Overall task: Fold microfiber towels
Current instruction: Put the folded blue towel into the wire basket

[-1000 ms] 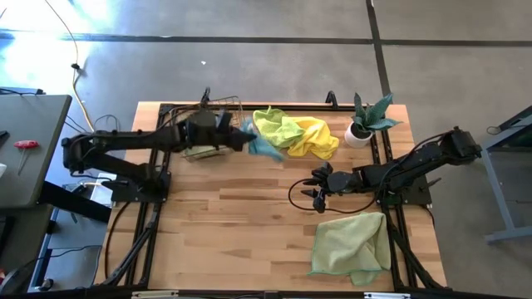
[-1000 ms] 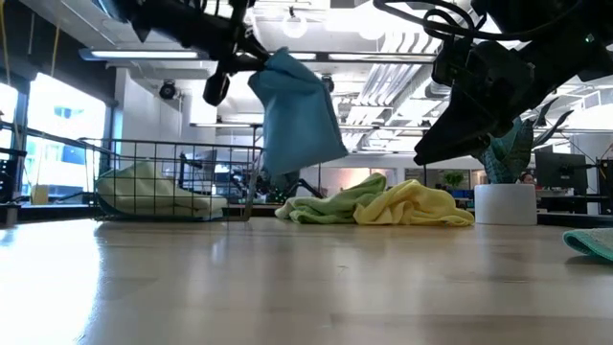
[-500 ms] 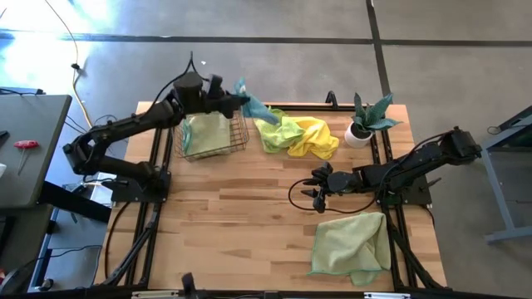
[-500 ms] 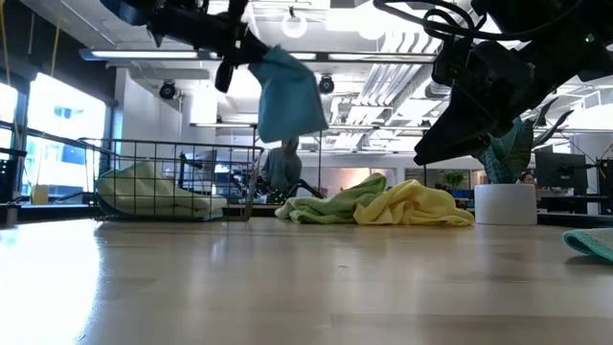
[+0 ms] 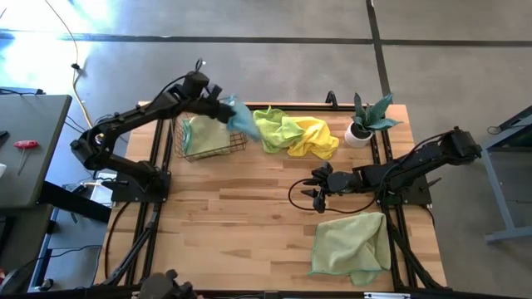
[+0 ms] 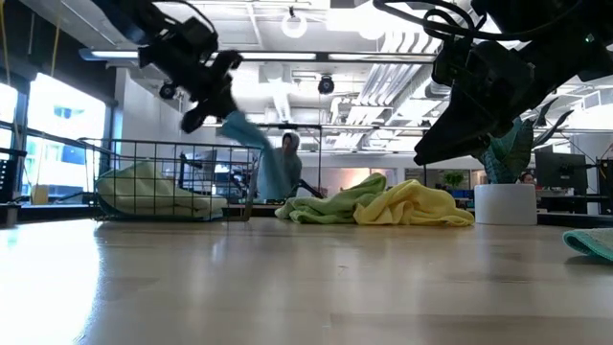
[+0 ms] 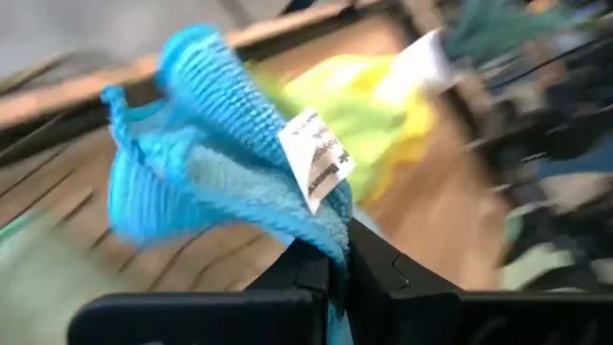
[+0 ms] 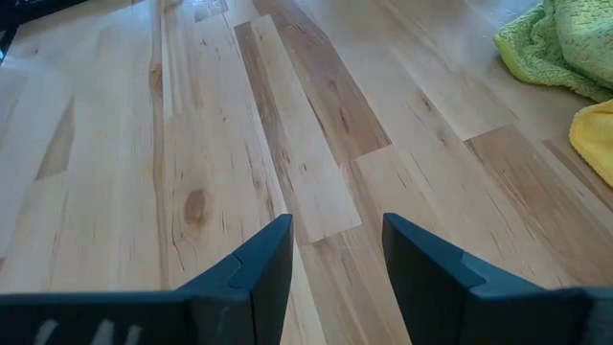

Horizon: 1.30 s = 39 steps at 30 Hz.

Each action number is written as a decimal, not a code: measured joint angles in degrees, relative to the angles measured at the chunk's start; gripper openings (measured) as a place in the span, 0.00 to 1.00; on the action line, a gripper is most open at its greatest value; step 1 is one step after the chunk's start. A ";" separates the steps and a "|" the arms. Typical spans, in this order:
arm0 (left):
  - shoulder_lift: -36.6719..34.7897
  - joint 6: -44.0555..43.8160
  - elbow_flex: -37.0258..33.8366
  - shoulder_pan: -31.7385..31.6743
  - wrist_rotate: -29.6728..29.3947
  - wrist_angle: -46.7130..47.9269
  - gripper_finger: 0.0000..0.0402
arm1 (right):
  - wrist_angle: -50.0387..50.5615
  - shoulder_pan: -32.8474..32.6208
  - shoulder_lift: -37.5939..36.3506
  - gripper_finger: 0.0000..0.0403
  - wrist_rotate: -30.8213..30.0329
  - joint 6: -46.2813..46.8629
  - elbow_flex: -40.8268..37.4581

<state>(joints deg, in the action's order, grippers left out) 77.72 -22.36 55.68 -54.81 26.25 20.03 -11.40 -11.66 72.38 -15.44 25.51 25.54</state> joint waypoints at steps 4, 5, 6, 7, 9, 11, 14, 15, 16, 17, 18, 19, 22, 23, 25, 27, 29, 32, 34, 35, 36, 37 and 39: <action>-0.12 3.61 0.00 -1.44 -6.60 9.99 0.02 | 0.01 0.00 0.00 0.38 0.01 -0.01 0.00; -0.12 4.50 0.00 -1.74 -8.35 12.08 0.02 | 0.00 0.00 0.00 0.38 0.00 -0.01 0.00; -0.12 5.09 0.00 -1.91 -9.93 13.93 0.02 | 0.00 0.00 0.00 0.38 0.00 0.00 0.00; -0.12 5.45 0.00 -2.00 -11.57 15.72 0.02 | 0.00 0.00 0.00 0.38 0.00 0.00 0.00; -0.42 6.24 0.00 -2.23 -14.75 18.85 0.02 | 0.00 0.00 0.00 0.38 0.01 0.00 0.00; -1.37 7.06 0.01 -2.29 -18.57 21.31 0.02 | 0.00 0.00 0.00 0.38 0.00 0.00 0.00; -2.68 7.61 0.04 -2.16 -24.05 24.83 0.02 | 0.00 0.00 0.00 0.38 0.00 0.00 0.00; -3.15 7.62 0.04 -2.14 -25.59 25.93 0.02 | 0.00 0.00 0.00 0.38 0.02 0.00 0.00; -3.63 7.63 0.04 -2.12 -27.04 26.79 0.02 | 0.02 0.00 0.00 0.38 0.01 0.00 0.00; -3.96 7.62 0.04 -2.12 -28.52 27.76 0.02 | 0.01 -0.01 0.00 0.38 0.01 0.00 0.00; -4.11 7.62 0.04 -2.12 -29.95 28.91 0.02 | 0.02 0.00 0.00 0.38 0.02 0.00 0.00; -4.12 7.64 0.04 -2.12 -31.31 30.15 0.02 | 0.00 0.00 0.00 0.38 0.00 0.00 0.00; -4.08 7.80 0.04 -2.12 -34.48 33.40 0.02 | 0.02 0.00 0.00 0.38 0.00 0.00 0.00; -3.98 8.09 0.04 -1.85 -34.70 33.96 0.02 | 0.02 0.00 0.00 0.38 0.00 -0.01 0.00; -3.90 7.93 0.04 -1.21 -35.53 34.82 0.02 | 0.00 0.00 0.00 0.38 0.00 0.00 0.00; -3.90 7.59 0.04 -0.51 -36.56 35.71 0.02 | 0.00 0.00 0.00 0.38 0.00 0.00 0.00; -3.90 7.43 0.04 0.08 -37.48 36.65 0.02 | 0.00 0.00 0.00 0.38 0.01 0.00 0.00; -3.90 6.08 0.03 1.18 -37.90 37.81 0.02 | 0.00 0.00 0.00 0.38 0.00 -0.01 0.00; -3.90 6.03 0.02 2.05 -37.30 37.96 0.02 | 0.02 0.00 0.00 0.38 0.01 0.00 0.00; -3.90 5.90 0.02 2.49 -37.09 38.27 0.02 | 0.02 0.00 0.00 0.38 0.00 0.00 0.00; -3.90 5.44 0.02 2.97 -37.07 38.75 0.02 | 0.02 0.00 0.00 0.38 0.02 0.00 0.00; -3.90 4.99 0.02 3.40 -37.04 39.19 0.02 | 0.00 -0.02 0.00 0.38 0.00 0.00 0.00; -3.90 4.52 0.02 4.34 -37.51 40.28 0.02 | 0.02 0.00 0.00 0.38 0.02 0.00 0.00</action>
<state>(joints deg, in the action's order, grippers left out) 73.82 -17.84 55.70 -50.47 -11.26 60.31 -11.38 -11.66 72.38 -15.42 25.52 25.54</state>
